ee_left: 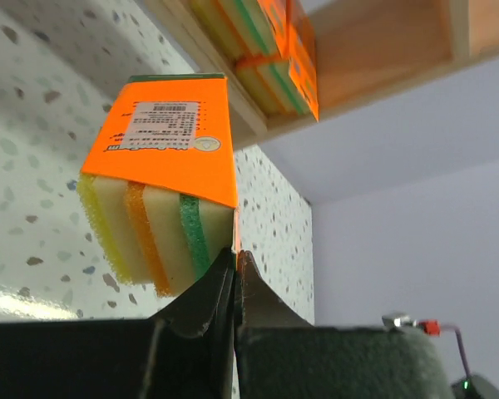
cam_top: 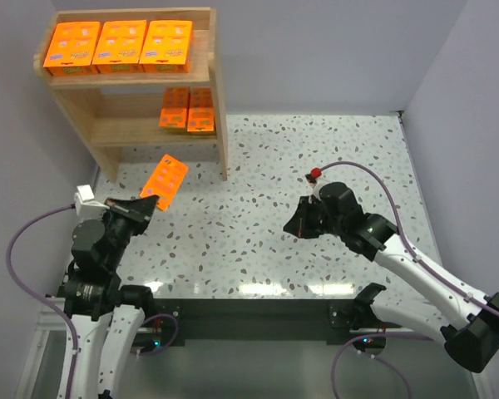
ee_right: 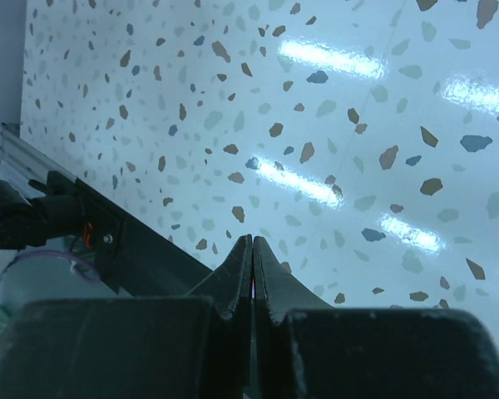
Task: Place and organize the cleaning sponges onto the shelf
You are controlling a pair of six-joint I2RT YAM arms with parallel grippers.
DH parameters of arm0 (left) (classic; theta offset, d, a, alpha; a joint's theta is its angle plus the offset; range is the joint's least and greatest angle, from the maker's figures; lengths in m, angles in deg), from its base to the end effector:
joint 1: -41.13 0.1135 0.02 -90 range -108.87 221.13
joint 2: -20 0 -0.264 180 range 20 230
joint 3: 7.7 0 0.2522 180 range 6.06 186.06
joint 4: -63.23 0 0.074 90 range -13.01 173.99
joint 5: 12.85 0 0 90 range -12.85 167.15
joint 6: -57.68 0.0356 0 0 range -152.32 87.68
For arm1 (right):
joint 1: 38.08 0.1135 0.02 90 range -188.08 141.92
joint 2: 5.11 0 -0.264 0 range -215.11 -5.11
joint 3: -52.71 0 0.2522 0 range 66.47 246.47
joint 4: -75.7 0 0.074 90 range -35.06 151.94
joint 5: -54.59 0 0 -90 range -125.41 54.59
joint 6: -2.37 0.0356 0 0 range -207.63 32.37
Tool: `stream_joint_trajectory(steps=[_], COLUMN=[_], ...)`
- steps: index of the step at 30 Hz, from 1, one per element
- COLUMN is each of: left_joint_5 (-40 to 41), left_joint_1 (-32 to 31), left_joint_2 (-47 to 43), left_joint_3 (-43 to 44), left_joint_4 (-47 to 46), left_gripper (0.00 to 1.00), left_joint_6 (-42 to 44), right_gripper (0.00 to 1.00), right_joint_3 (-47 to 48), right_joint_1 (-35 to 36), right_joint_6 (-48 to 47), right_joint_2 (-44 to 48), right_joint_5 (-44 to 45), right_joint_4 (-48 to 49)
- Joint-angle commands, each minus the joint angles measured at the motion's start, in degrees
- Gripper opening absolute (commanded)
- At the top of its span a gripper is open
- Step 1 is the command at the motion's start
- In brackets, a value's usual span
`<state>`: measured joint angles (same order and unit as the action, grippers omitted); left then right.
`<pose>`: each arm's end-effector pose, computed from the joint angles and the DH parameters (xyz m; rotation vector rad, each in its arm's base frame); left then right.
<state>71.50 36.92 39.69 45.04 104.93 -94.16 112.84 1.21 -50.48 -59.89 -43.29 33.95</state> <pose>0.0905 -0.0102 0.3235 -0.8060 1.6246 -0.9236 0.1570 0.1347 0.2878 -0.1254 2.3438 0.8600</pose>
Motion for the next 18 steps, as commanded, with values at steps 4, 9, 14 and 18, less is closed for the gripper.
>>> stream_joint_trajectory(steps=[4, 9, 14, 18], left_joint_5=[28.93, 32.81, 28.43, 20.18], left_joint_1=[-0.01, -0.01, -0.01, 2.78], left_joint_2=[0.43, 3.87, 9.75, 16.07], left_joint_3=[11.98, 12.97, 9.36, 6.9], left_joint_4=[11.87, 3.43, -13.07, -27.11], left_gripper=[0.0, 0.0, 0.0, 0.0], left_joint_6=[-6.18, -4.17, -3.02, -5.39], right_gripper=[0.0, 0.0, 0.0, 0.0], right_joint_3=[5.31, 6.98, 8.47, 8.56], right_joint_1=[-0.62, -0.97, -1.49, -1.93], right_joint_6=[-4.1, -5.59, -7.0, -7.79], right_joint_2=[-2.25, -4.1, -4.45, -3.49], right_joint_5=[-0.64, -1.79, -2.05, -1.27], right_joint_4=[-4.88, -4.62, -5.06, -5.58])
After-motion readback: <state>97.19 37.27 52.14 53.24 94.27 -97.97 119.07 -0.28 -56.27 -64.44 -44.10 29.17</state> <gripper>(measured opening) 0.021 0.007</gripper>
